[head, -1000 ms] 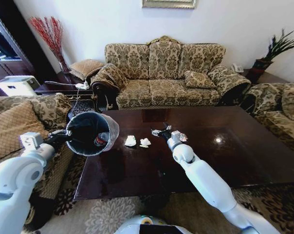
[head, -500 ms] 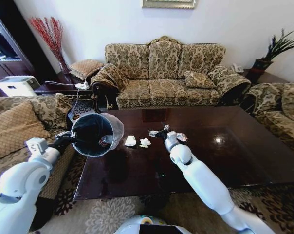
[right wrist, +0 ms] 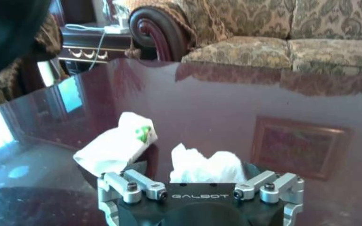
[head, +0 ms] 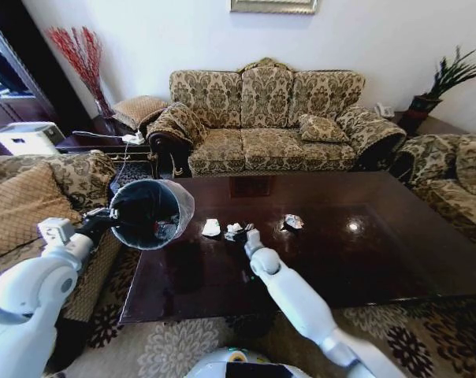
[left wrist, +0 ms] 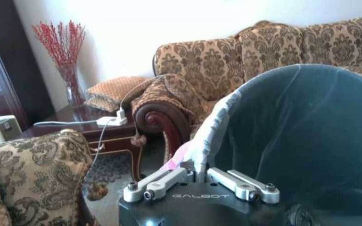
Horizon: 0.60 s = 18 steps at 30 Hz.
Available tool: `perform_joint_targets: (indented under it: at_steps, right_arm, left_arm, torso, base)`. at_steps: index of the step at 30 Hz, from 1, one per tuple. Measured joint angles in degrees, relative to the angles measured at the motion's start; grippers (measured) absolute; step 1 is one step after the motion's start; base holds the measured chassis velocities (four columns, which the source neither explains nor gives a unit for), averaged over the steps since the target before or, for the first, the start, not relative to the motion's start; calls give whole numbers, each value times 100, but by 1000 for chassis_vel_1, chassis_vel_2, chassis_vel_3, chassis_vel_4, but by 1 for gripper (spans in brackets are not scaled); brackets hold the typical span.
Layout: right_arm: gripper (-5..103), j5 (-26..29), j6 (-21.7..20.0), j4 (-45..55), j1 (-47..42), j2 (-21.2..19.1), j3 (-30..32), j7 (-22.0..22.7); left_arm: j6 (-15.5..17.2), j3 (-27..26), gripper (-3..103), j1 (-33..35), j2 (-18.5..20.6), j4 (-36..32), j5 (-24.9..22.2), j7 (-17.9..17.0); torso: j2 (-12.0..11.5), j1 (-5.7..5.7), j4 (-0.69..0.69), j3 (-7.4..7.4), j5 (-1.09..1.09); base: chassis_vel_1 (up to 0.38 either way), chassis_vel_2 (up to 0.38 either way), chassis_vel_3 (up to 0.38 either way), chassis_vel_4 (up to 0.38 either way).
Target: Move to the front of the table and place the trash on the table into the trash bin.
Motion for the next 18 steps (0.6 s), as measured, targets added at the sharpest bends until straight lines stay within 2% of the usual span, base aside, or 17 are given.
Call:
perform_joint_targets:
  at_steps: [2, 5, 6, 8, 10, 14, 18]
  right_arm:
    - [95, -27, 63, -231, 50, 94, 40, -9]
    - [90, -29, 77, -296, 69, 96, 52, -44]
    - [83, -36, 96, -344, 88, 95, 72, -91]
    - [83, -44, 110, -379, 99, 97, 88, -114]
    - [75, -65, 168, -474, 121, 119, 145, -178]
    - [67, -109, 210, -539, 128, 138, 205, -254]
    - [55, -122, 229, -571, 129, 125, 242, -320]
  left_arm:
    - [4, -4, 0, 7, 10, -27, 2, 2]
    - [5, -13, 0, 5, 16, -28, 2, 2]
    - [6, -14, 0, 6, 17, -28, 3, 4]
    - [6, -13, 0, 7, 15, -27, 6, 5]
    - [6, 3, 0, 13, -6, -24, 20, 8]
    - [6, 11, 0, 32, -20, -24, 28, 23]
    - [6, -14, 0, 81, -13, -34, 87, 146]
  torso:
    - [0, 0, -1, 0, 0]
    - [0, 0, -2, 0, 0]
    - [0, 0, -2, 0, 0]
    - [0, 0, -2, 0, 0]
    - [1, 0, -2, -1, 0]
    - [1, -1, -2, -1, 0]
    - [1, -1, -3, -2, 0]
  base:
    - [0, 0, 0, 0]
    - [0, 0, 0, 0]
    - [0, 0, 0, 0]
    - [0, 0, 0, 0]
    - [0, 0, 0, 0]
    - [0, 0, 0, 0]
    - [0, 0, 0, 0]
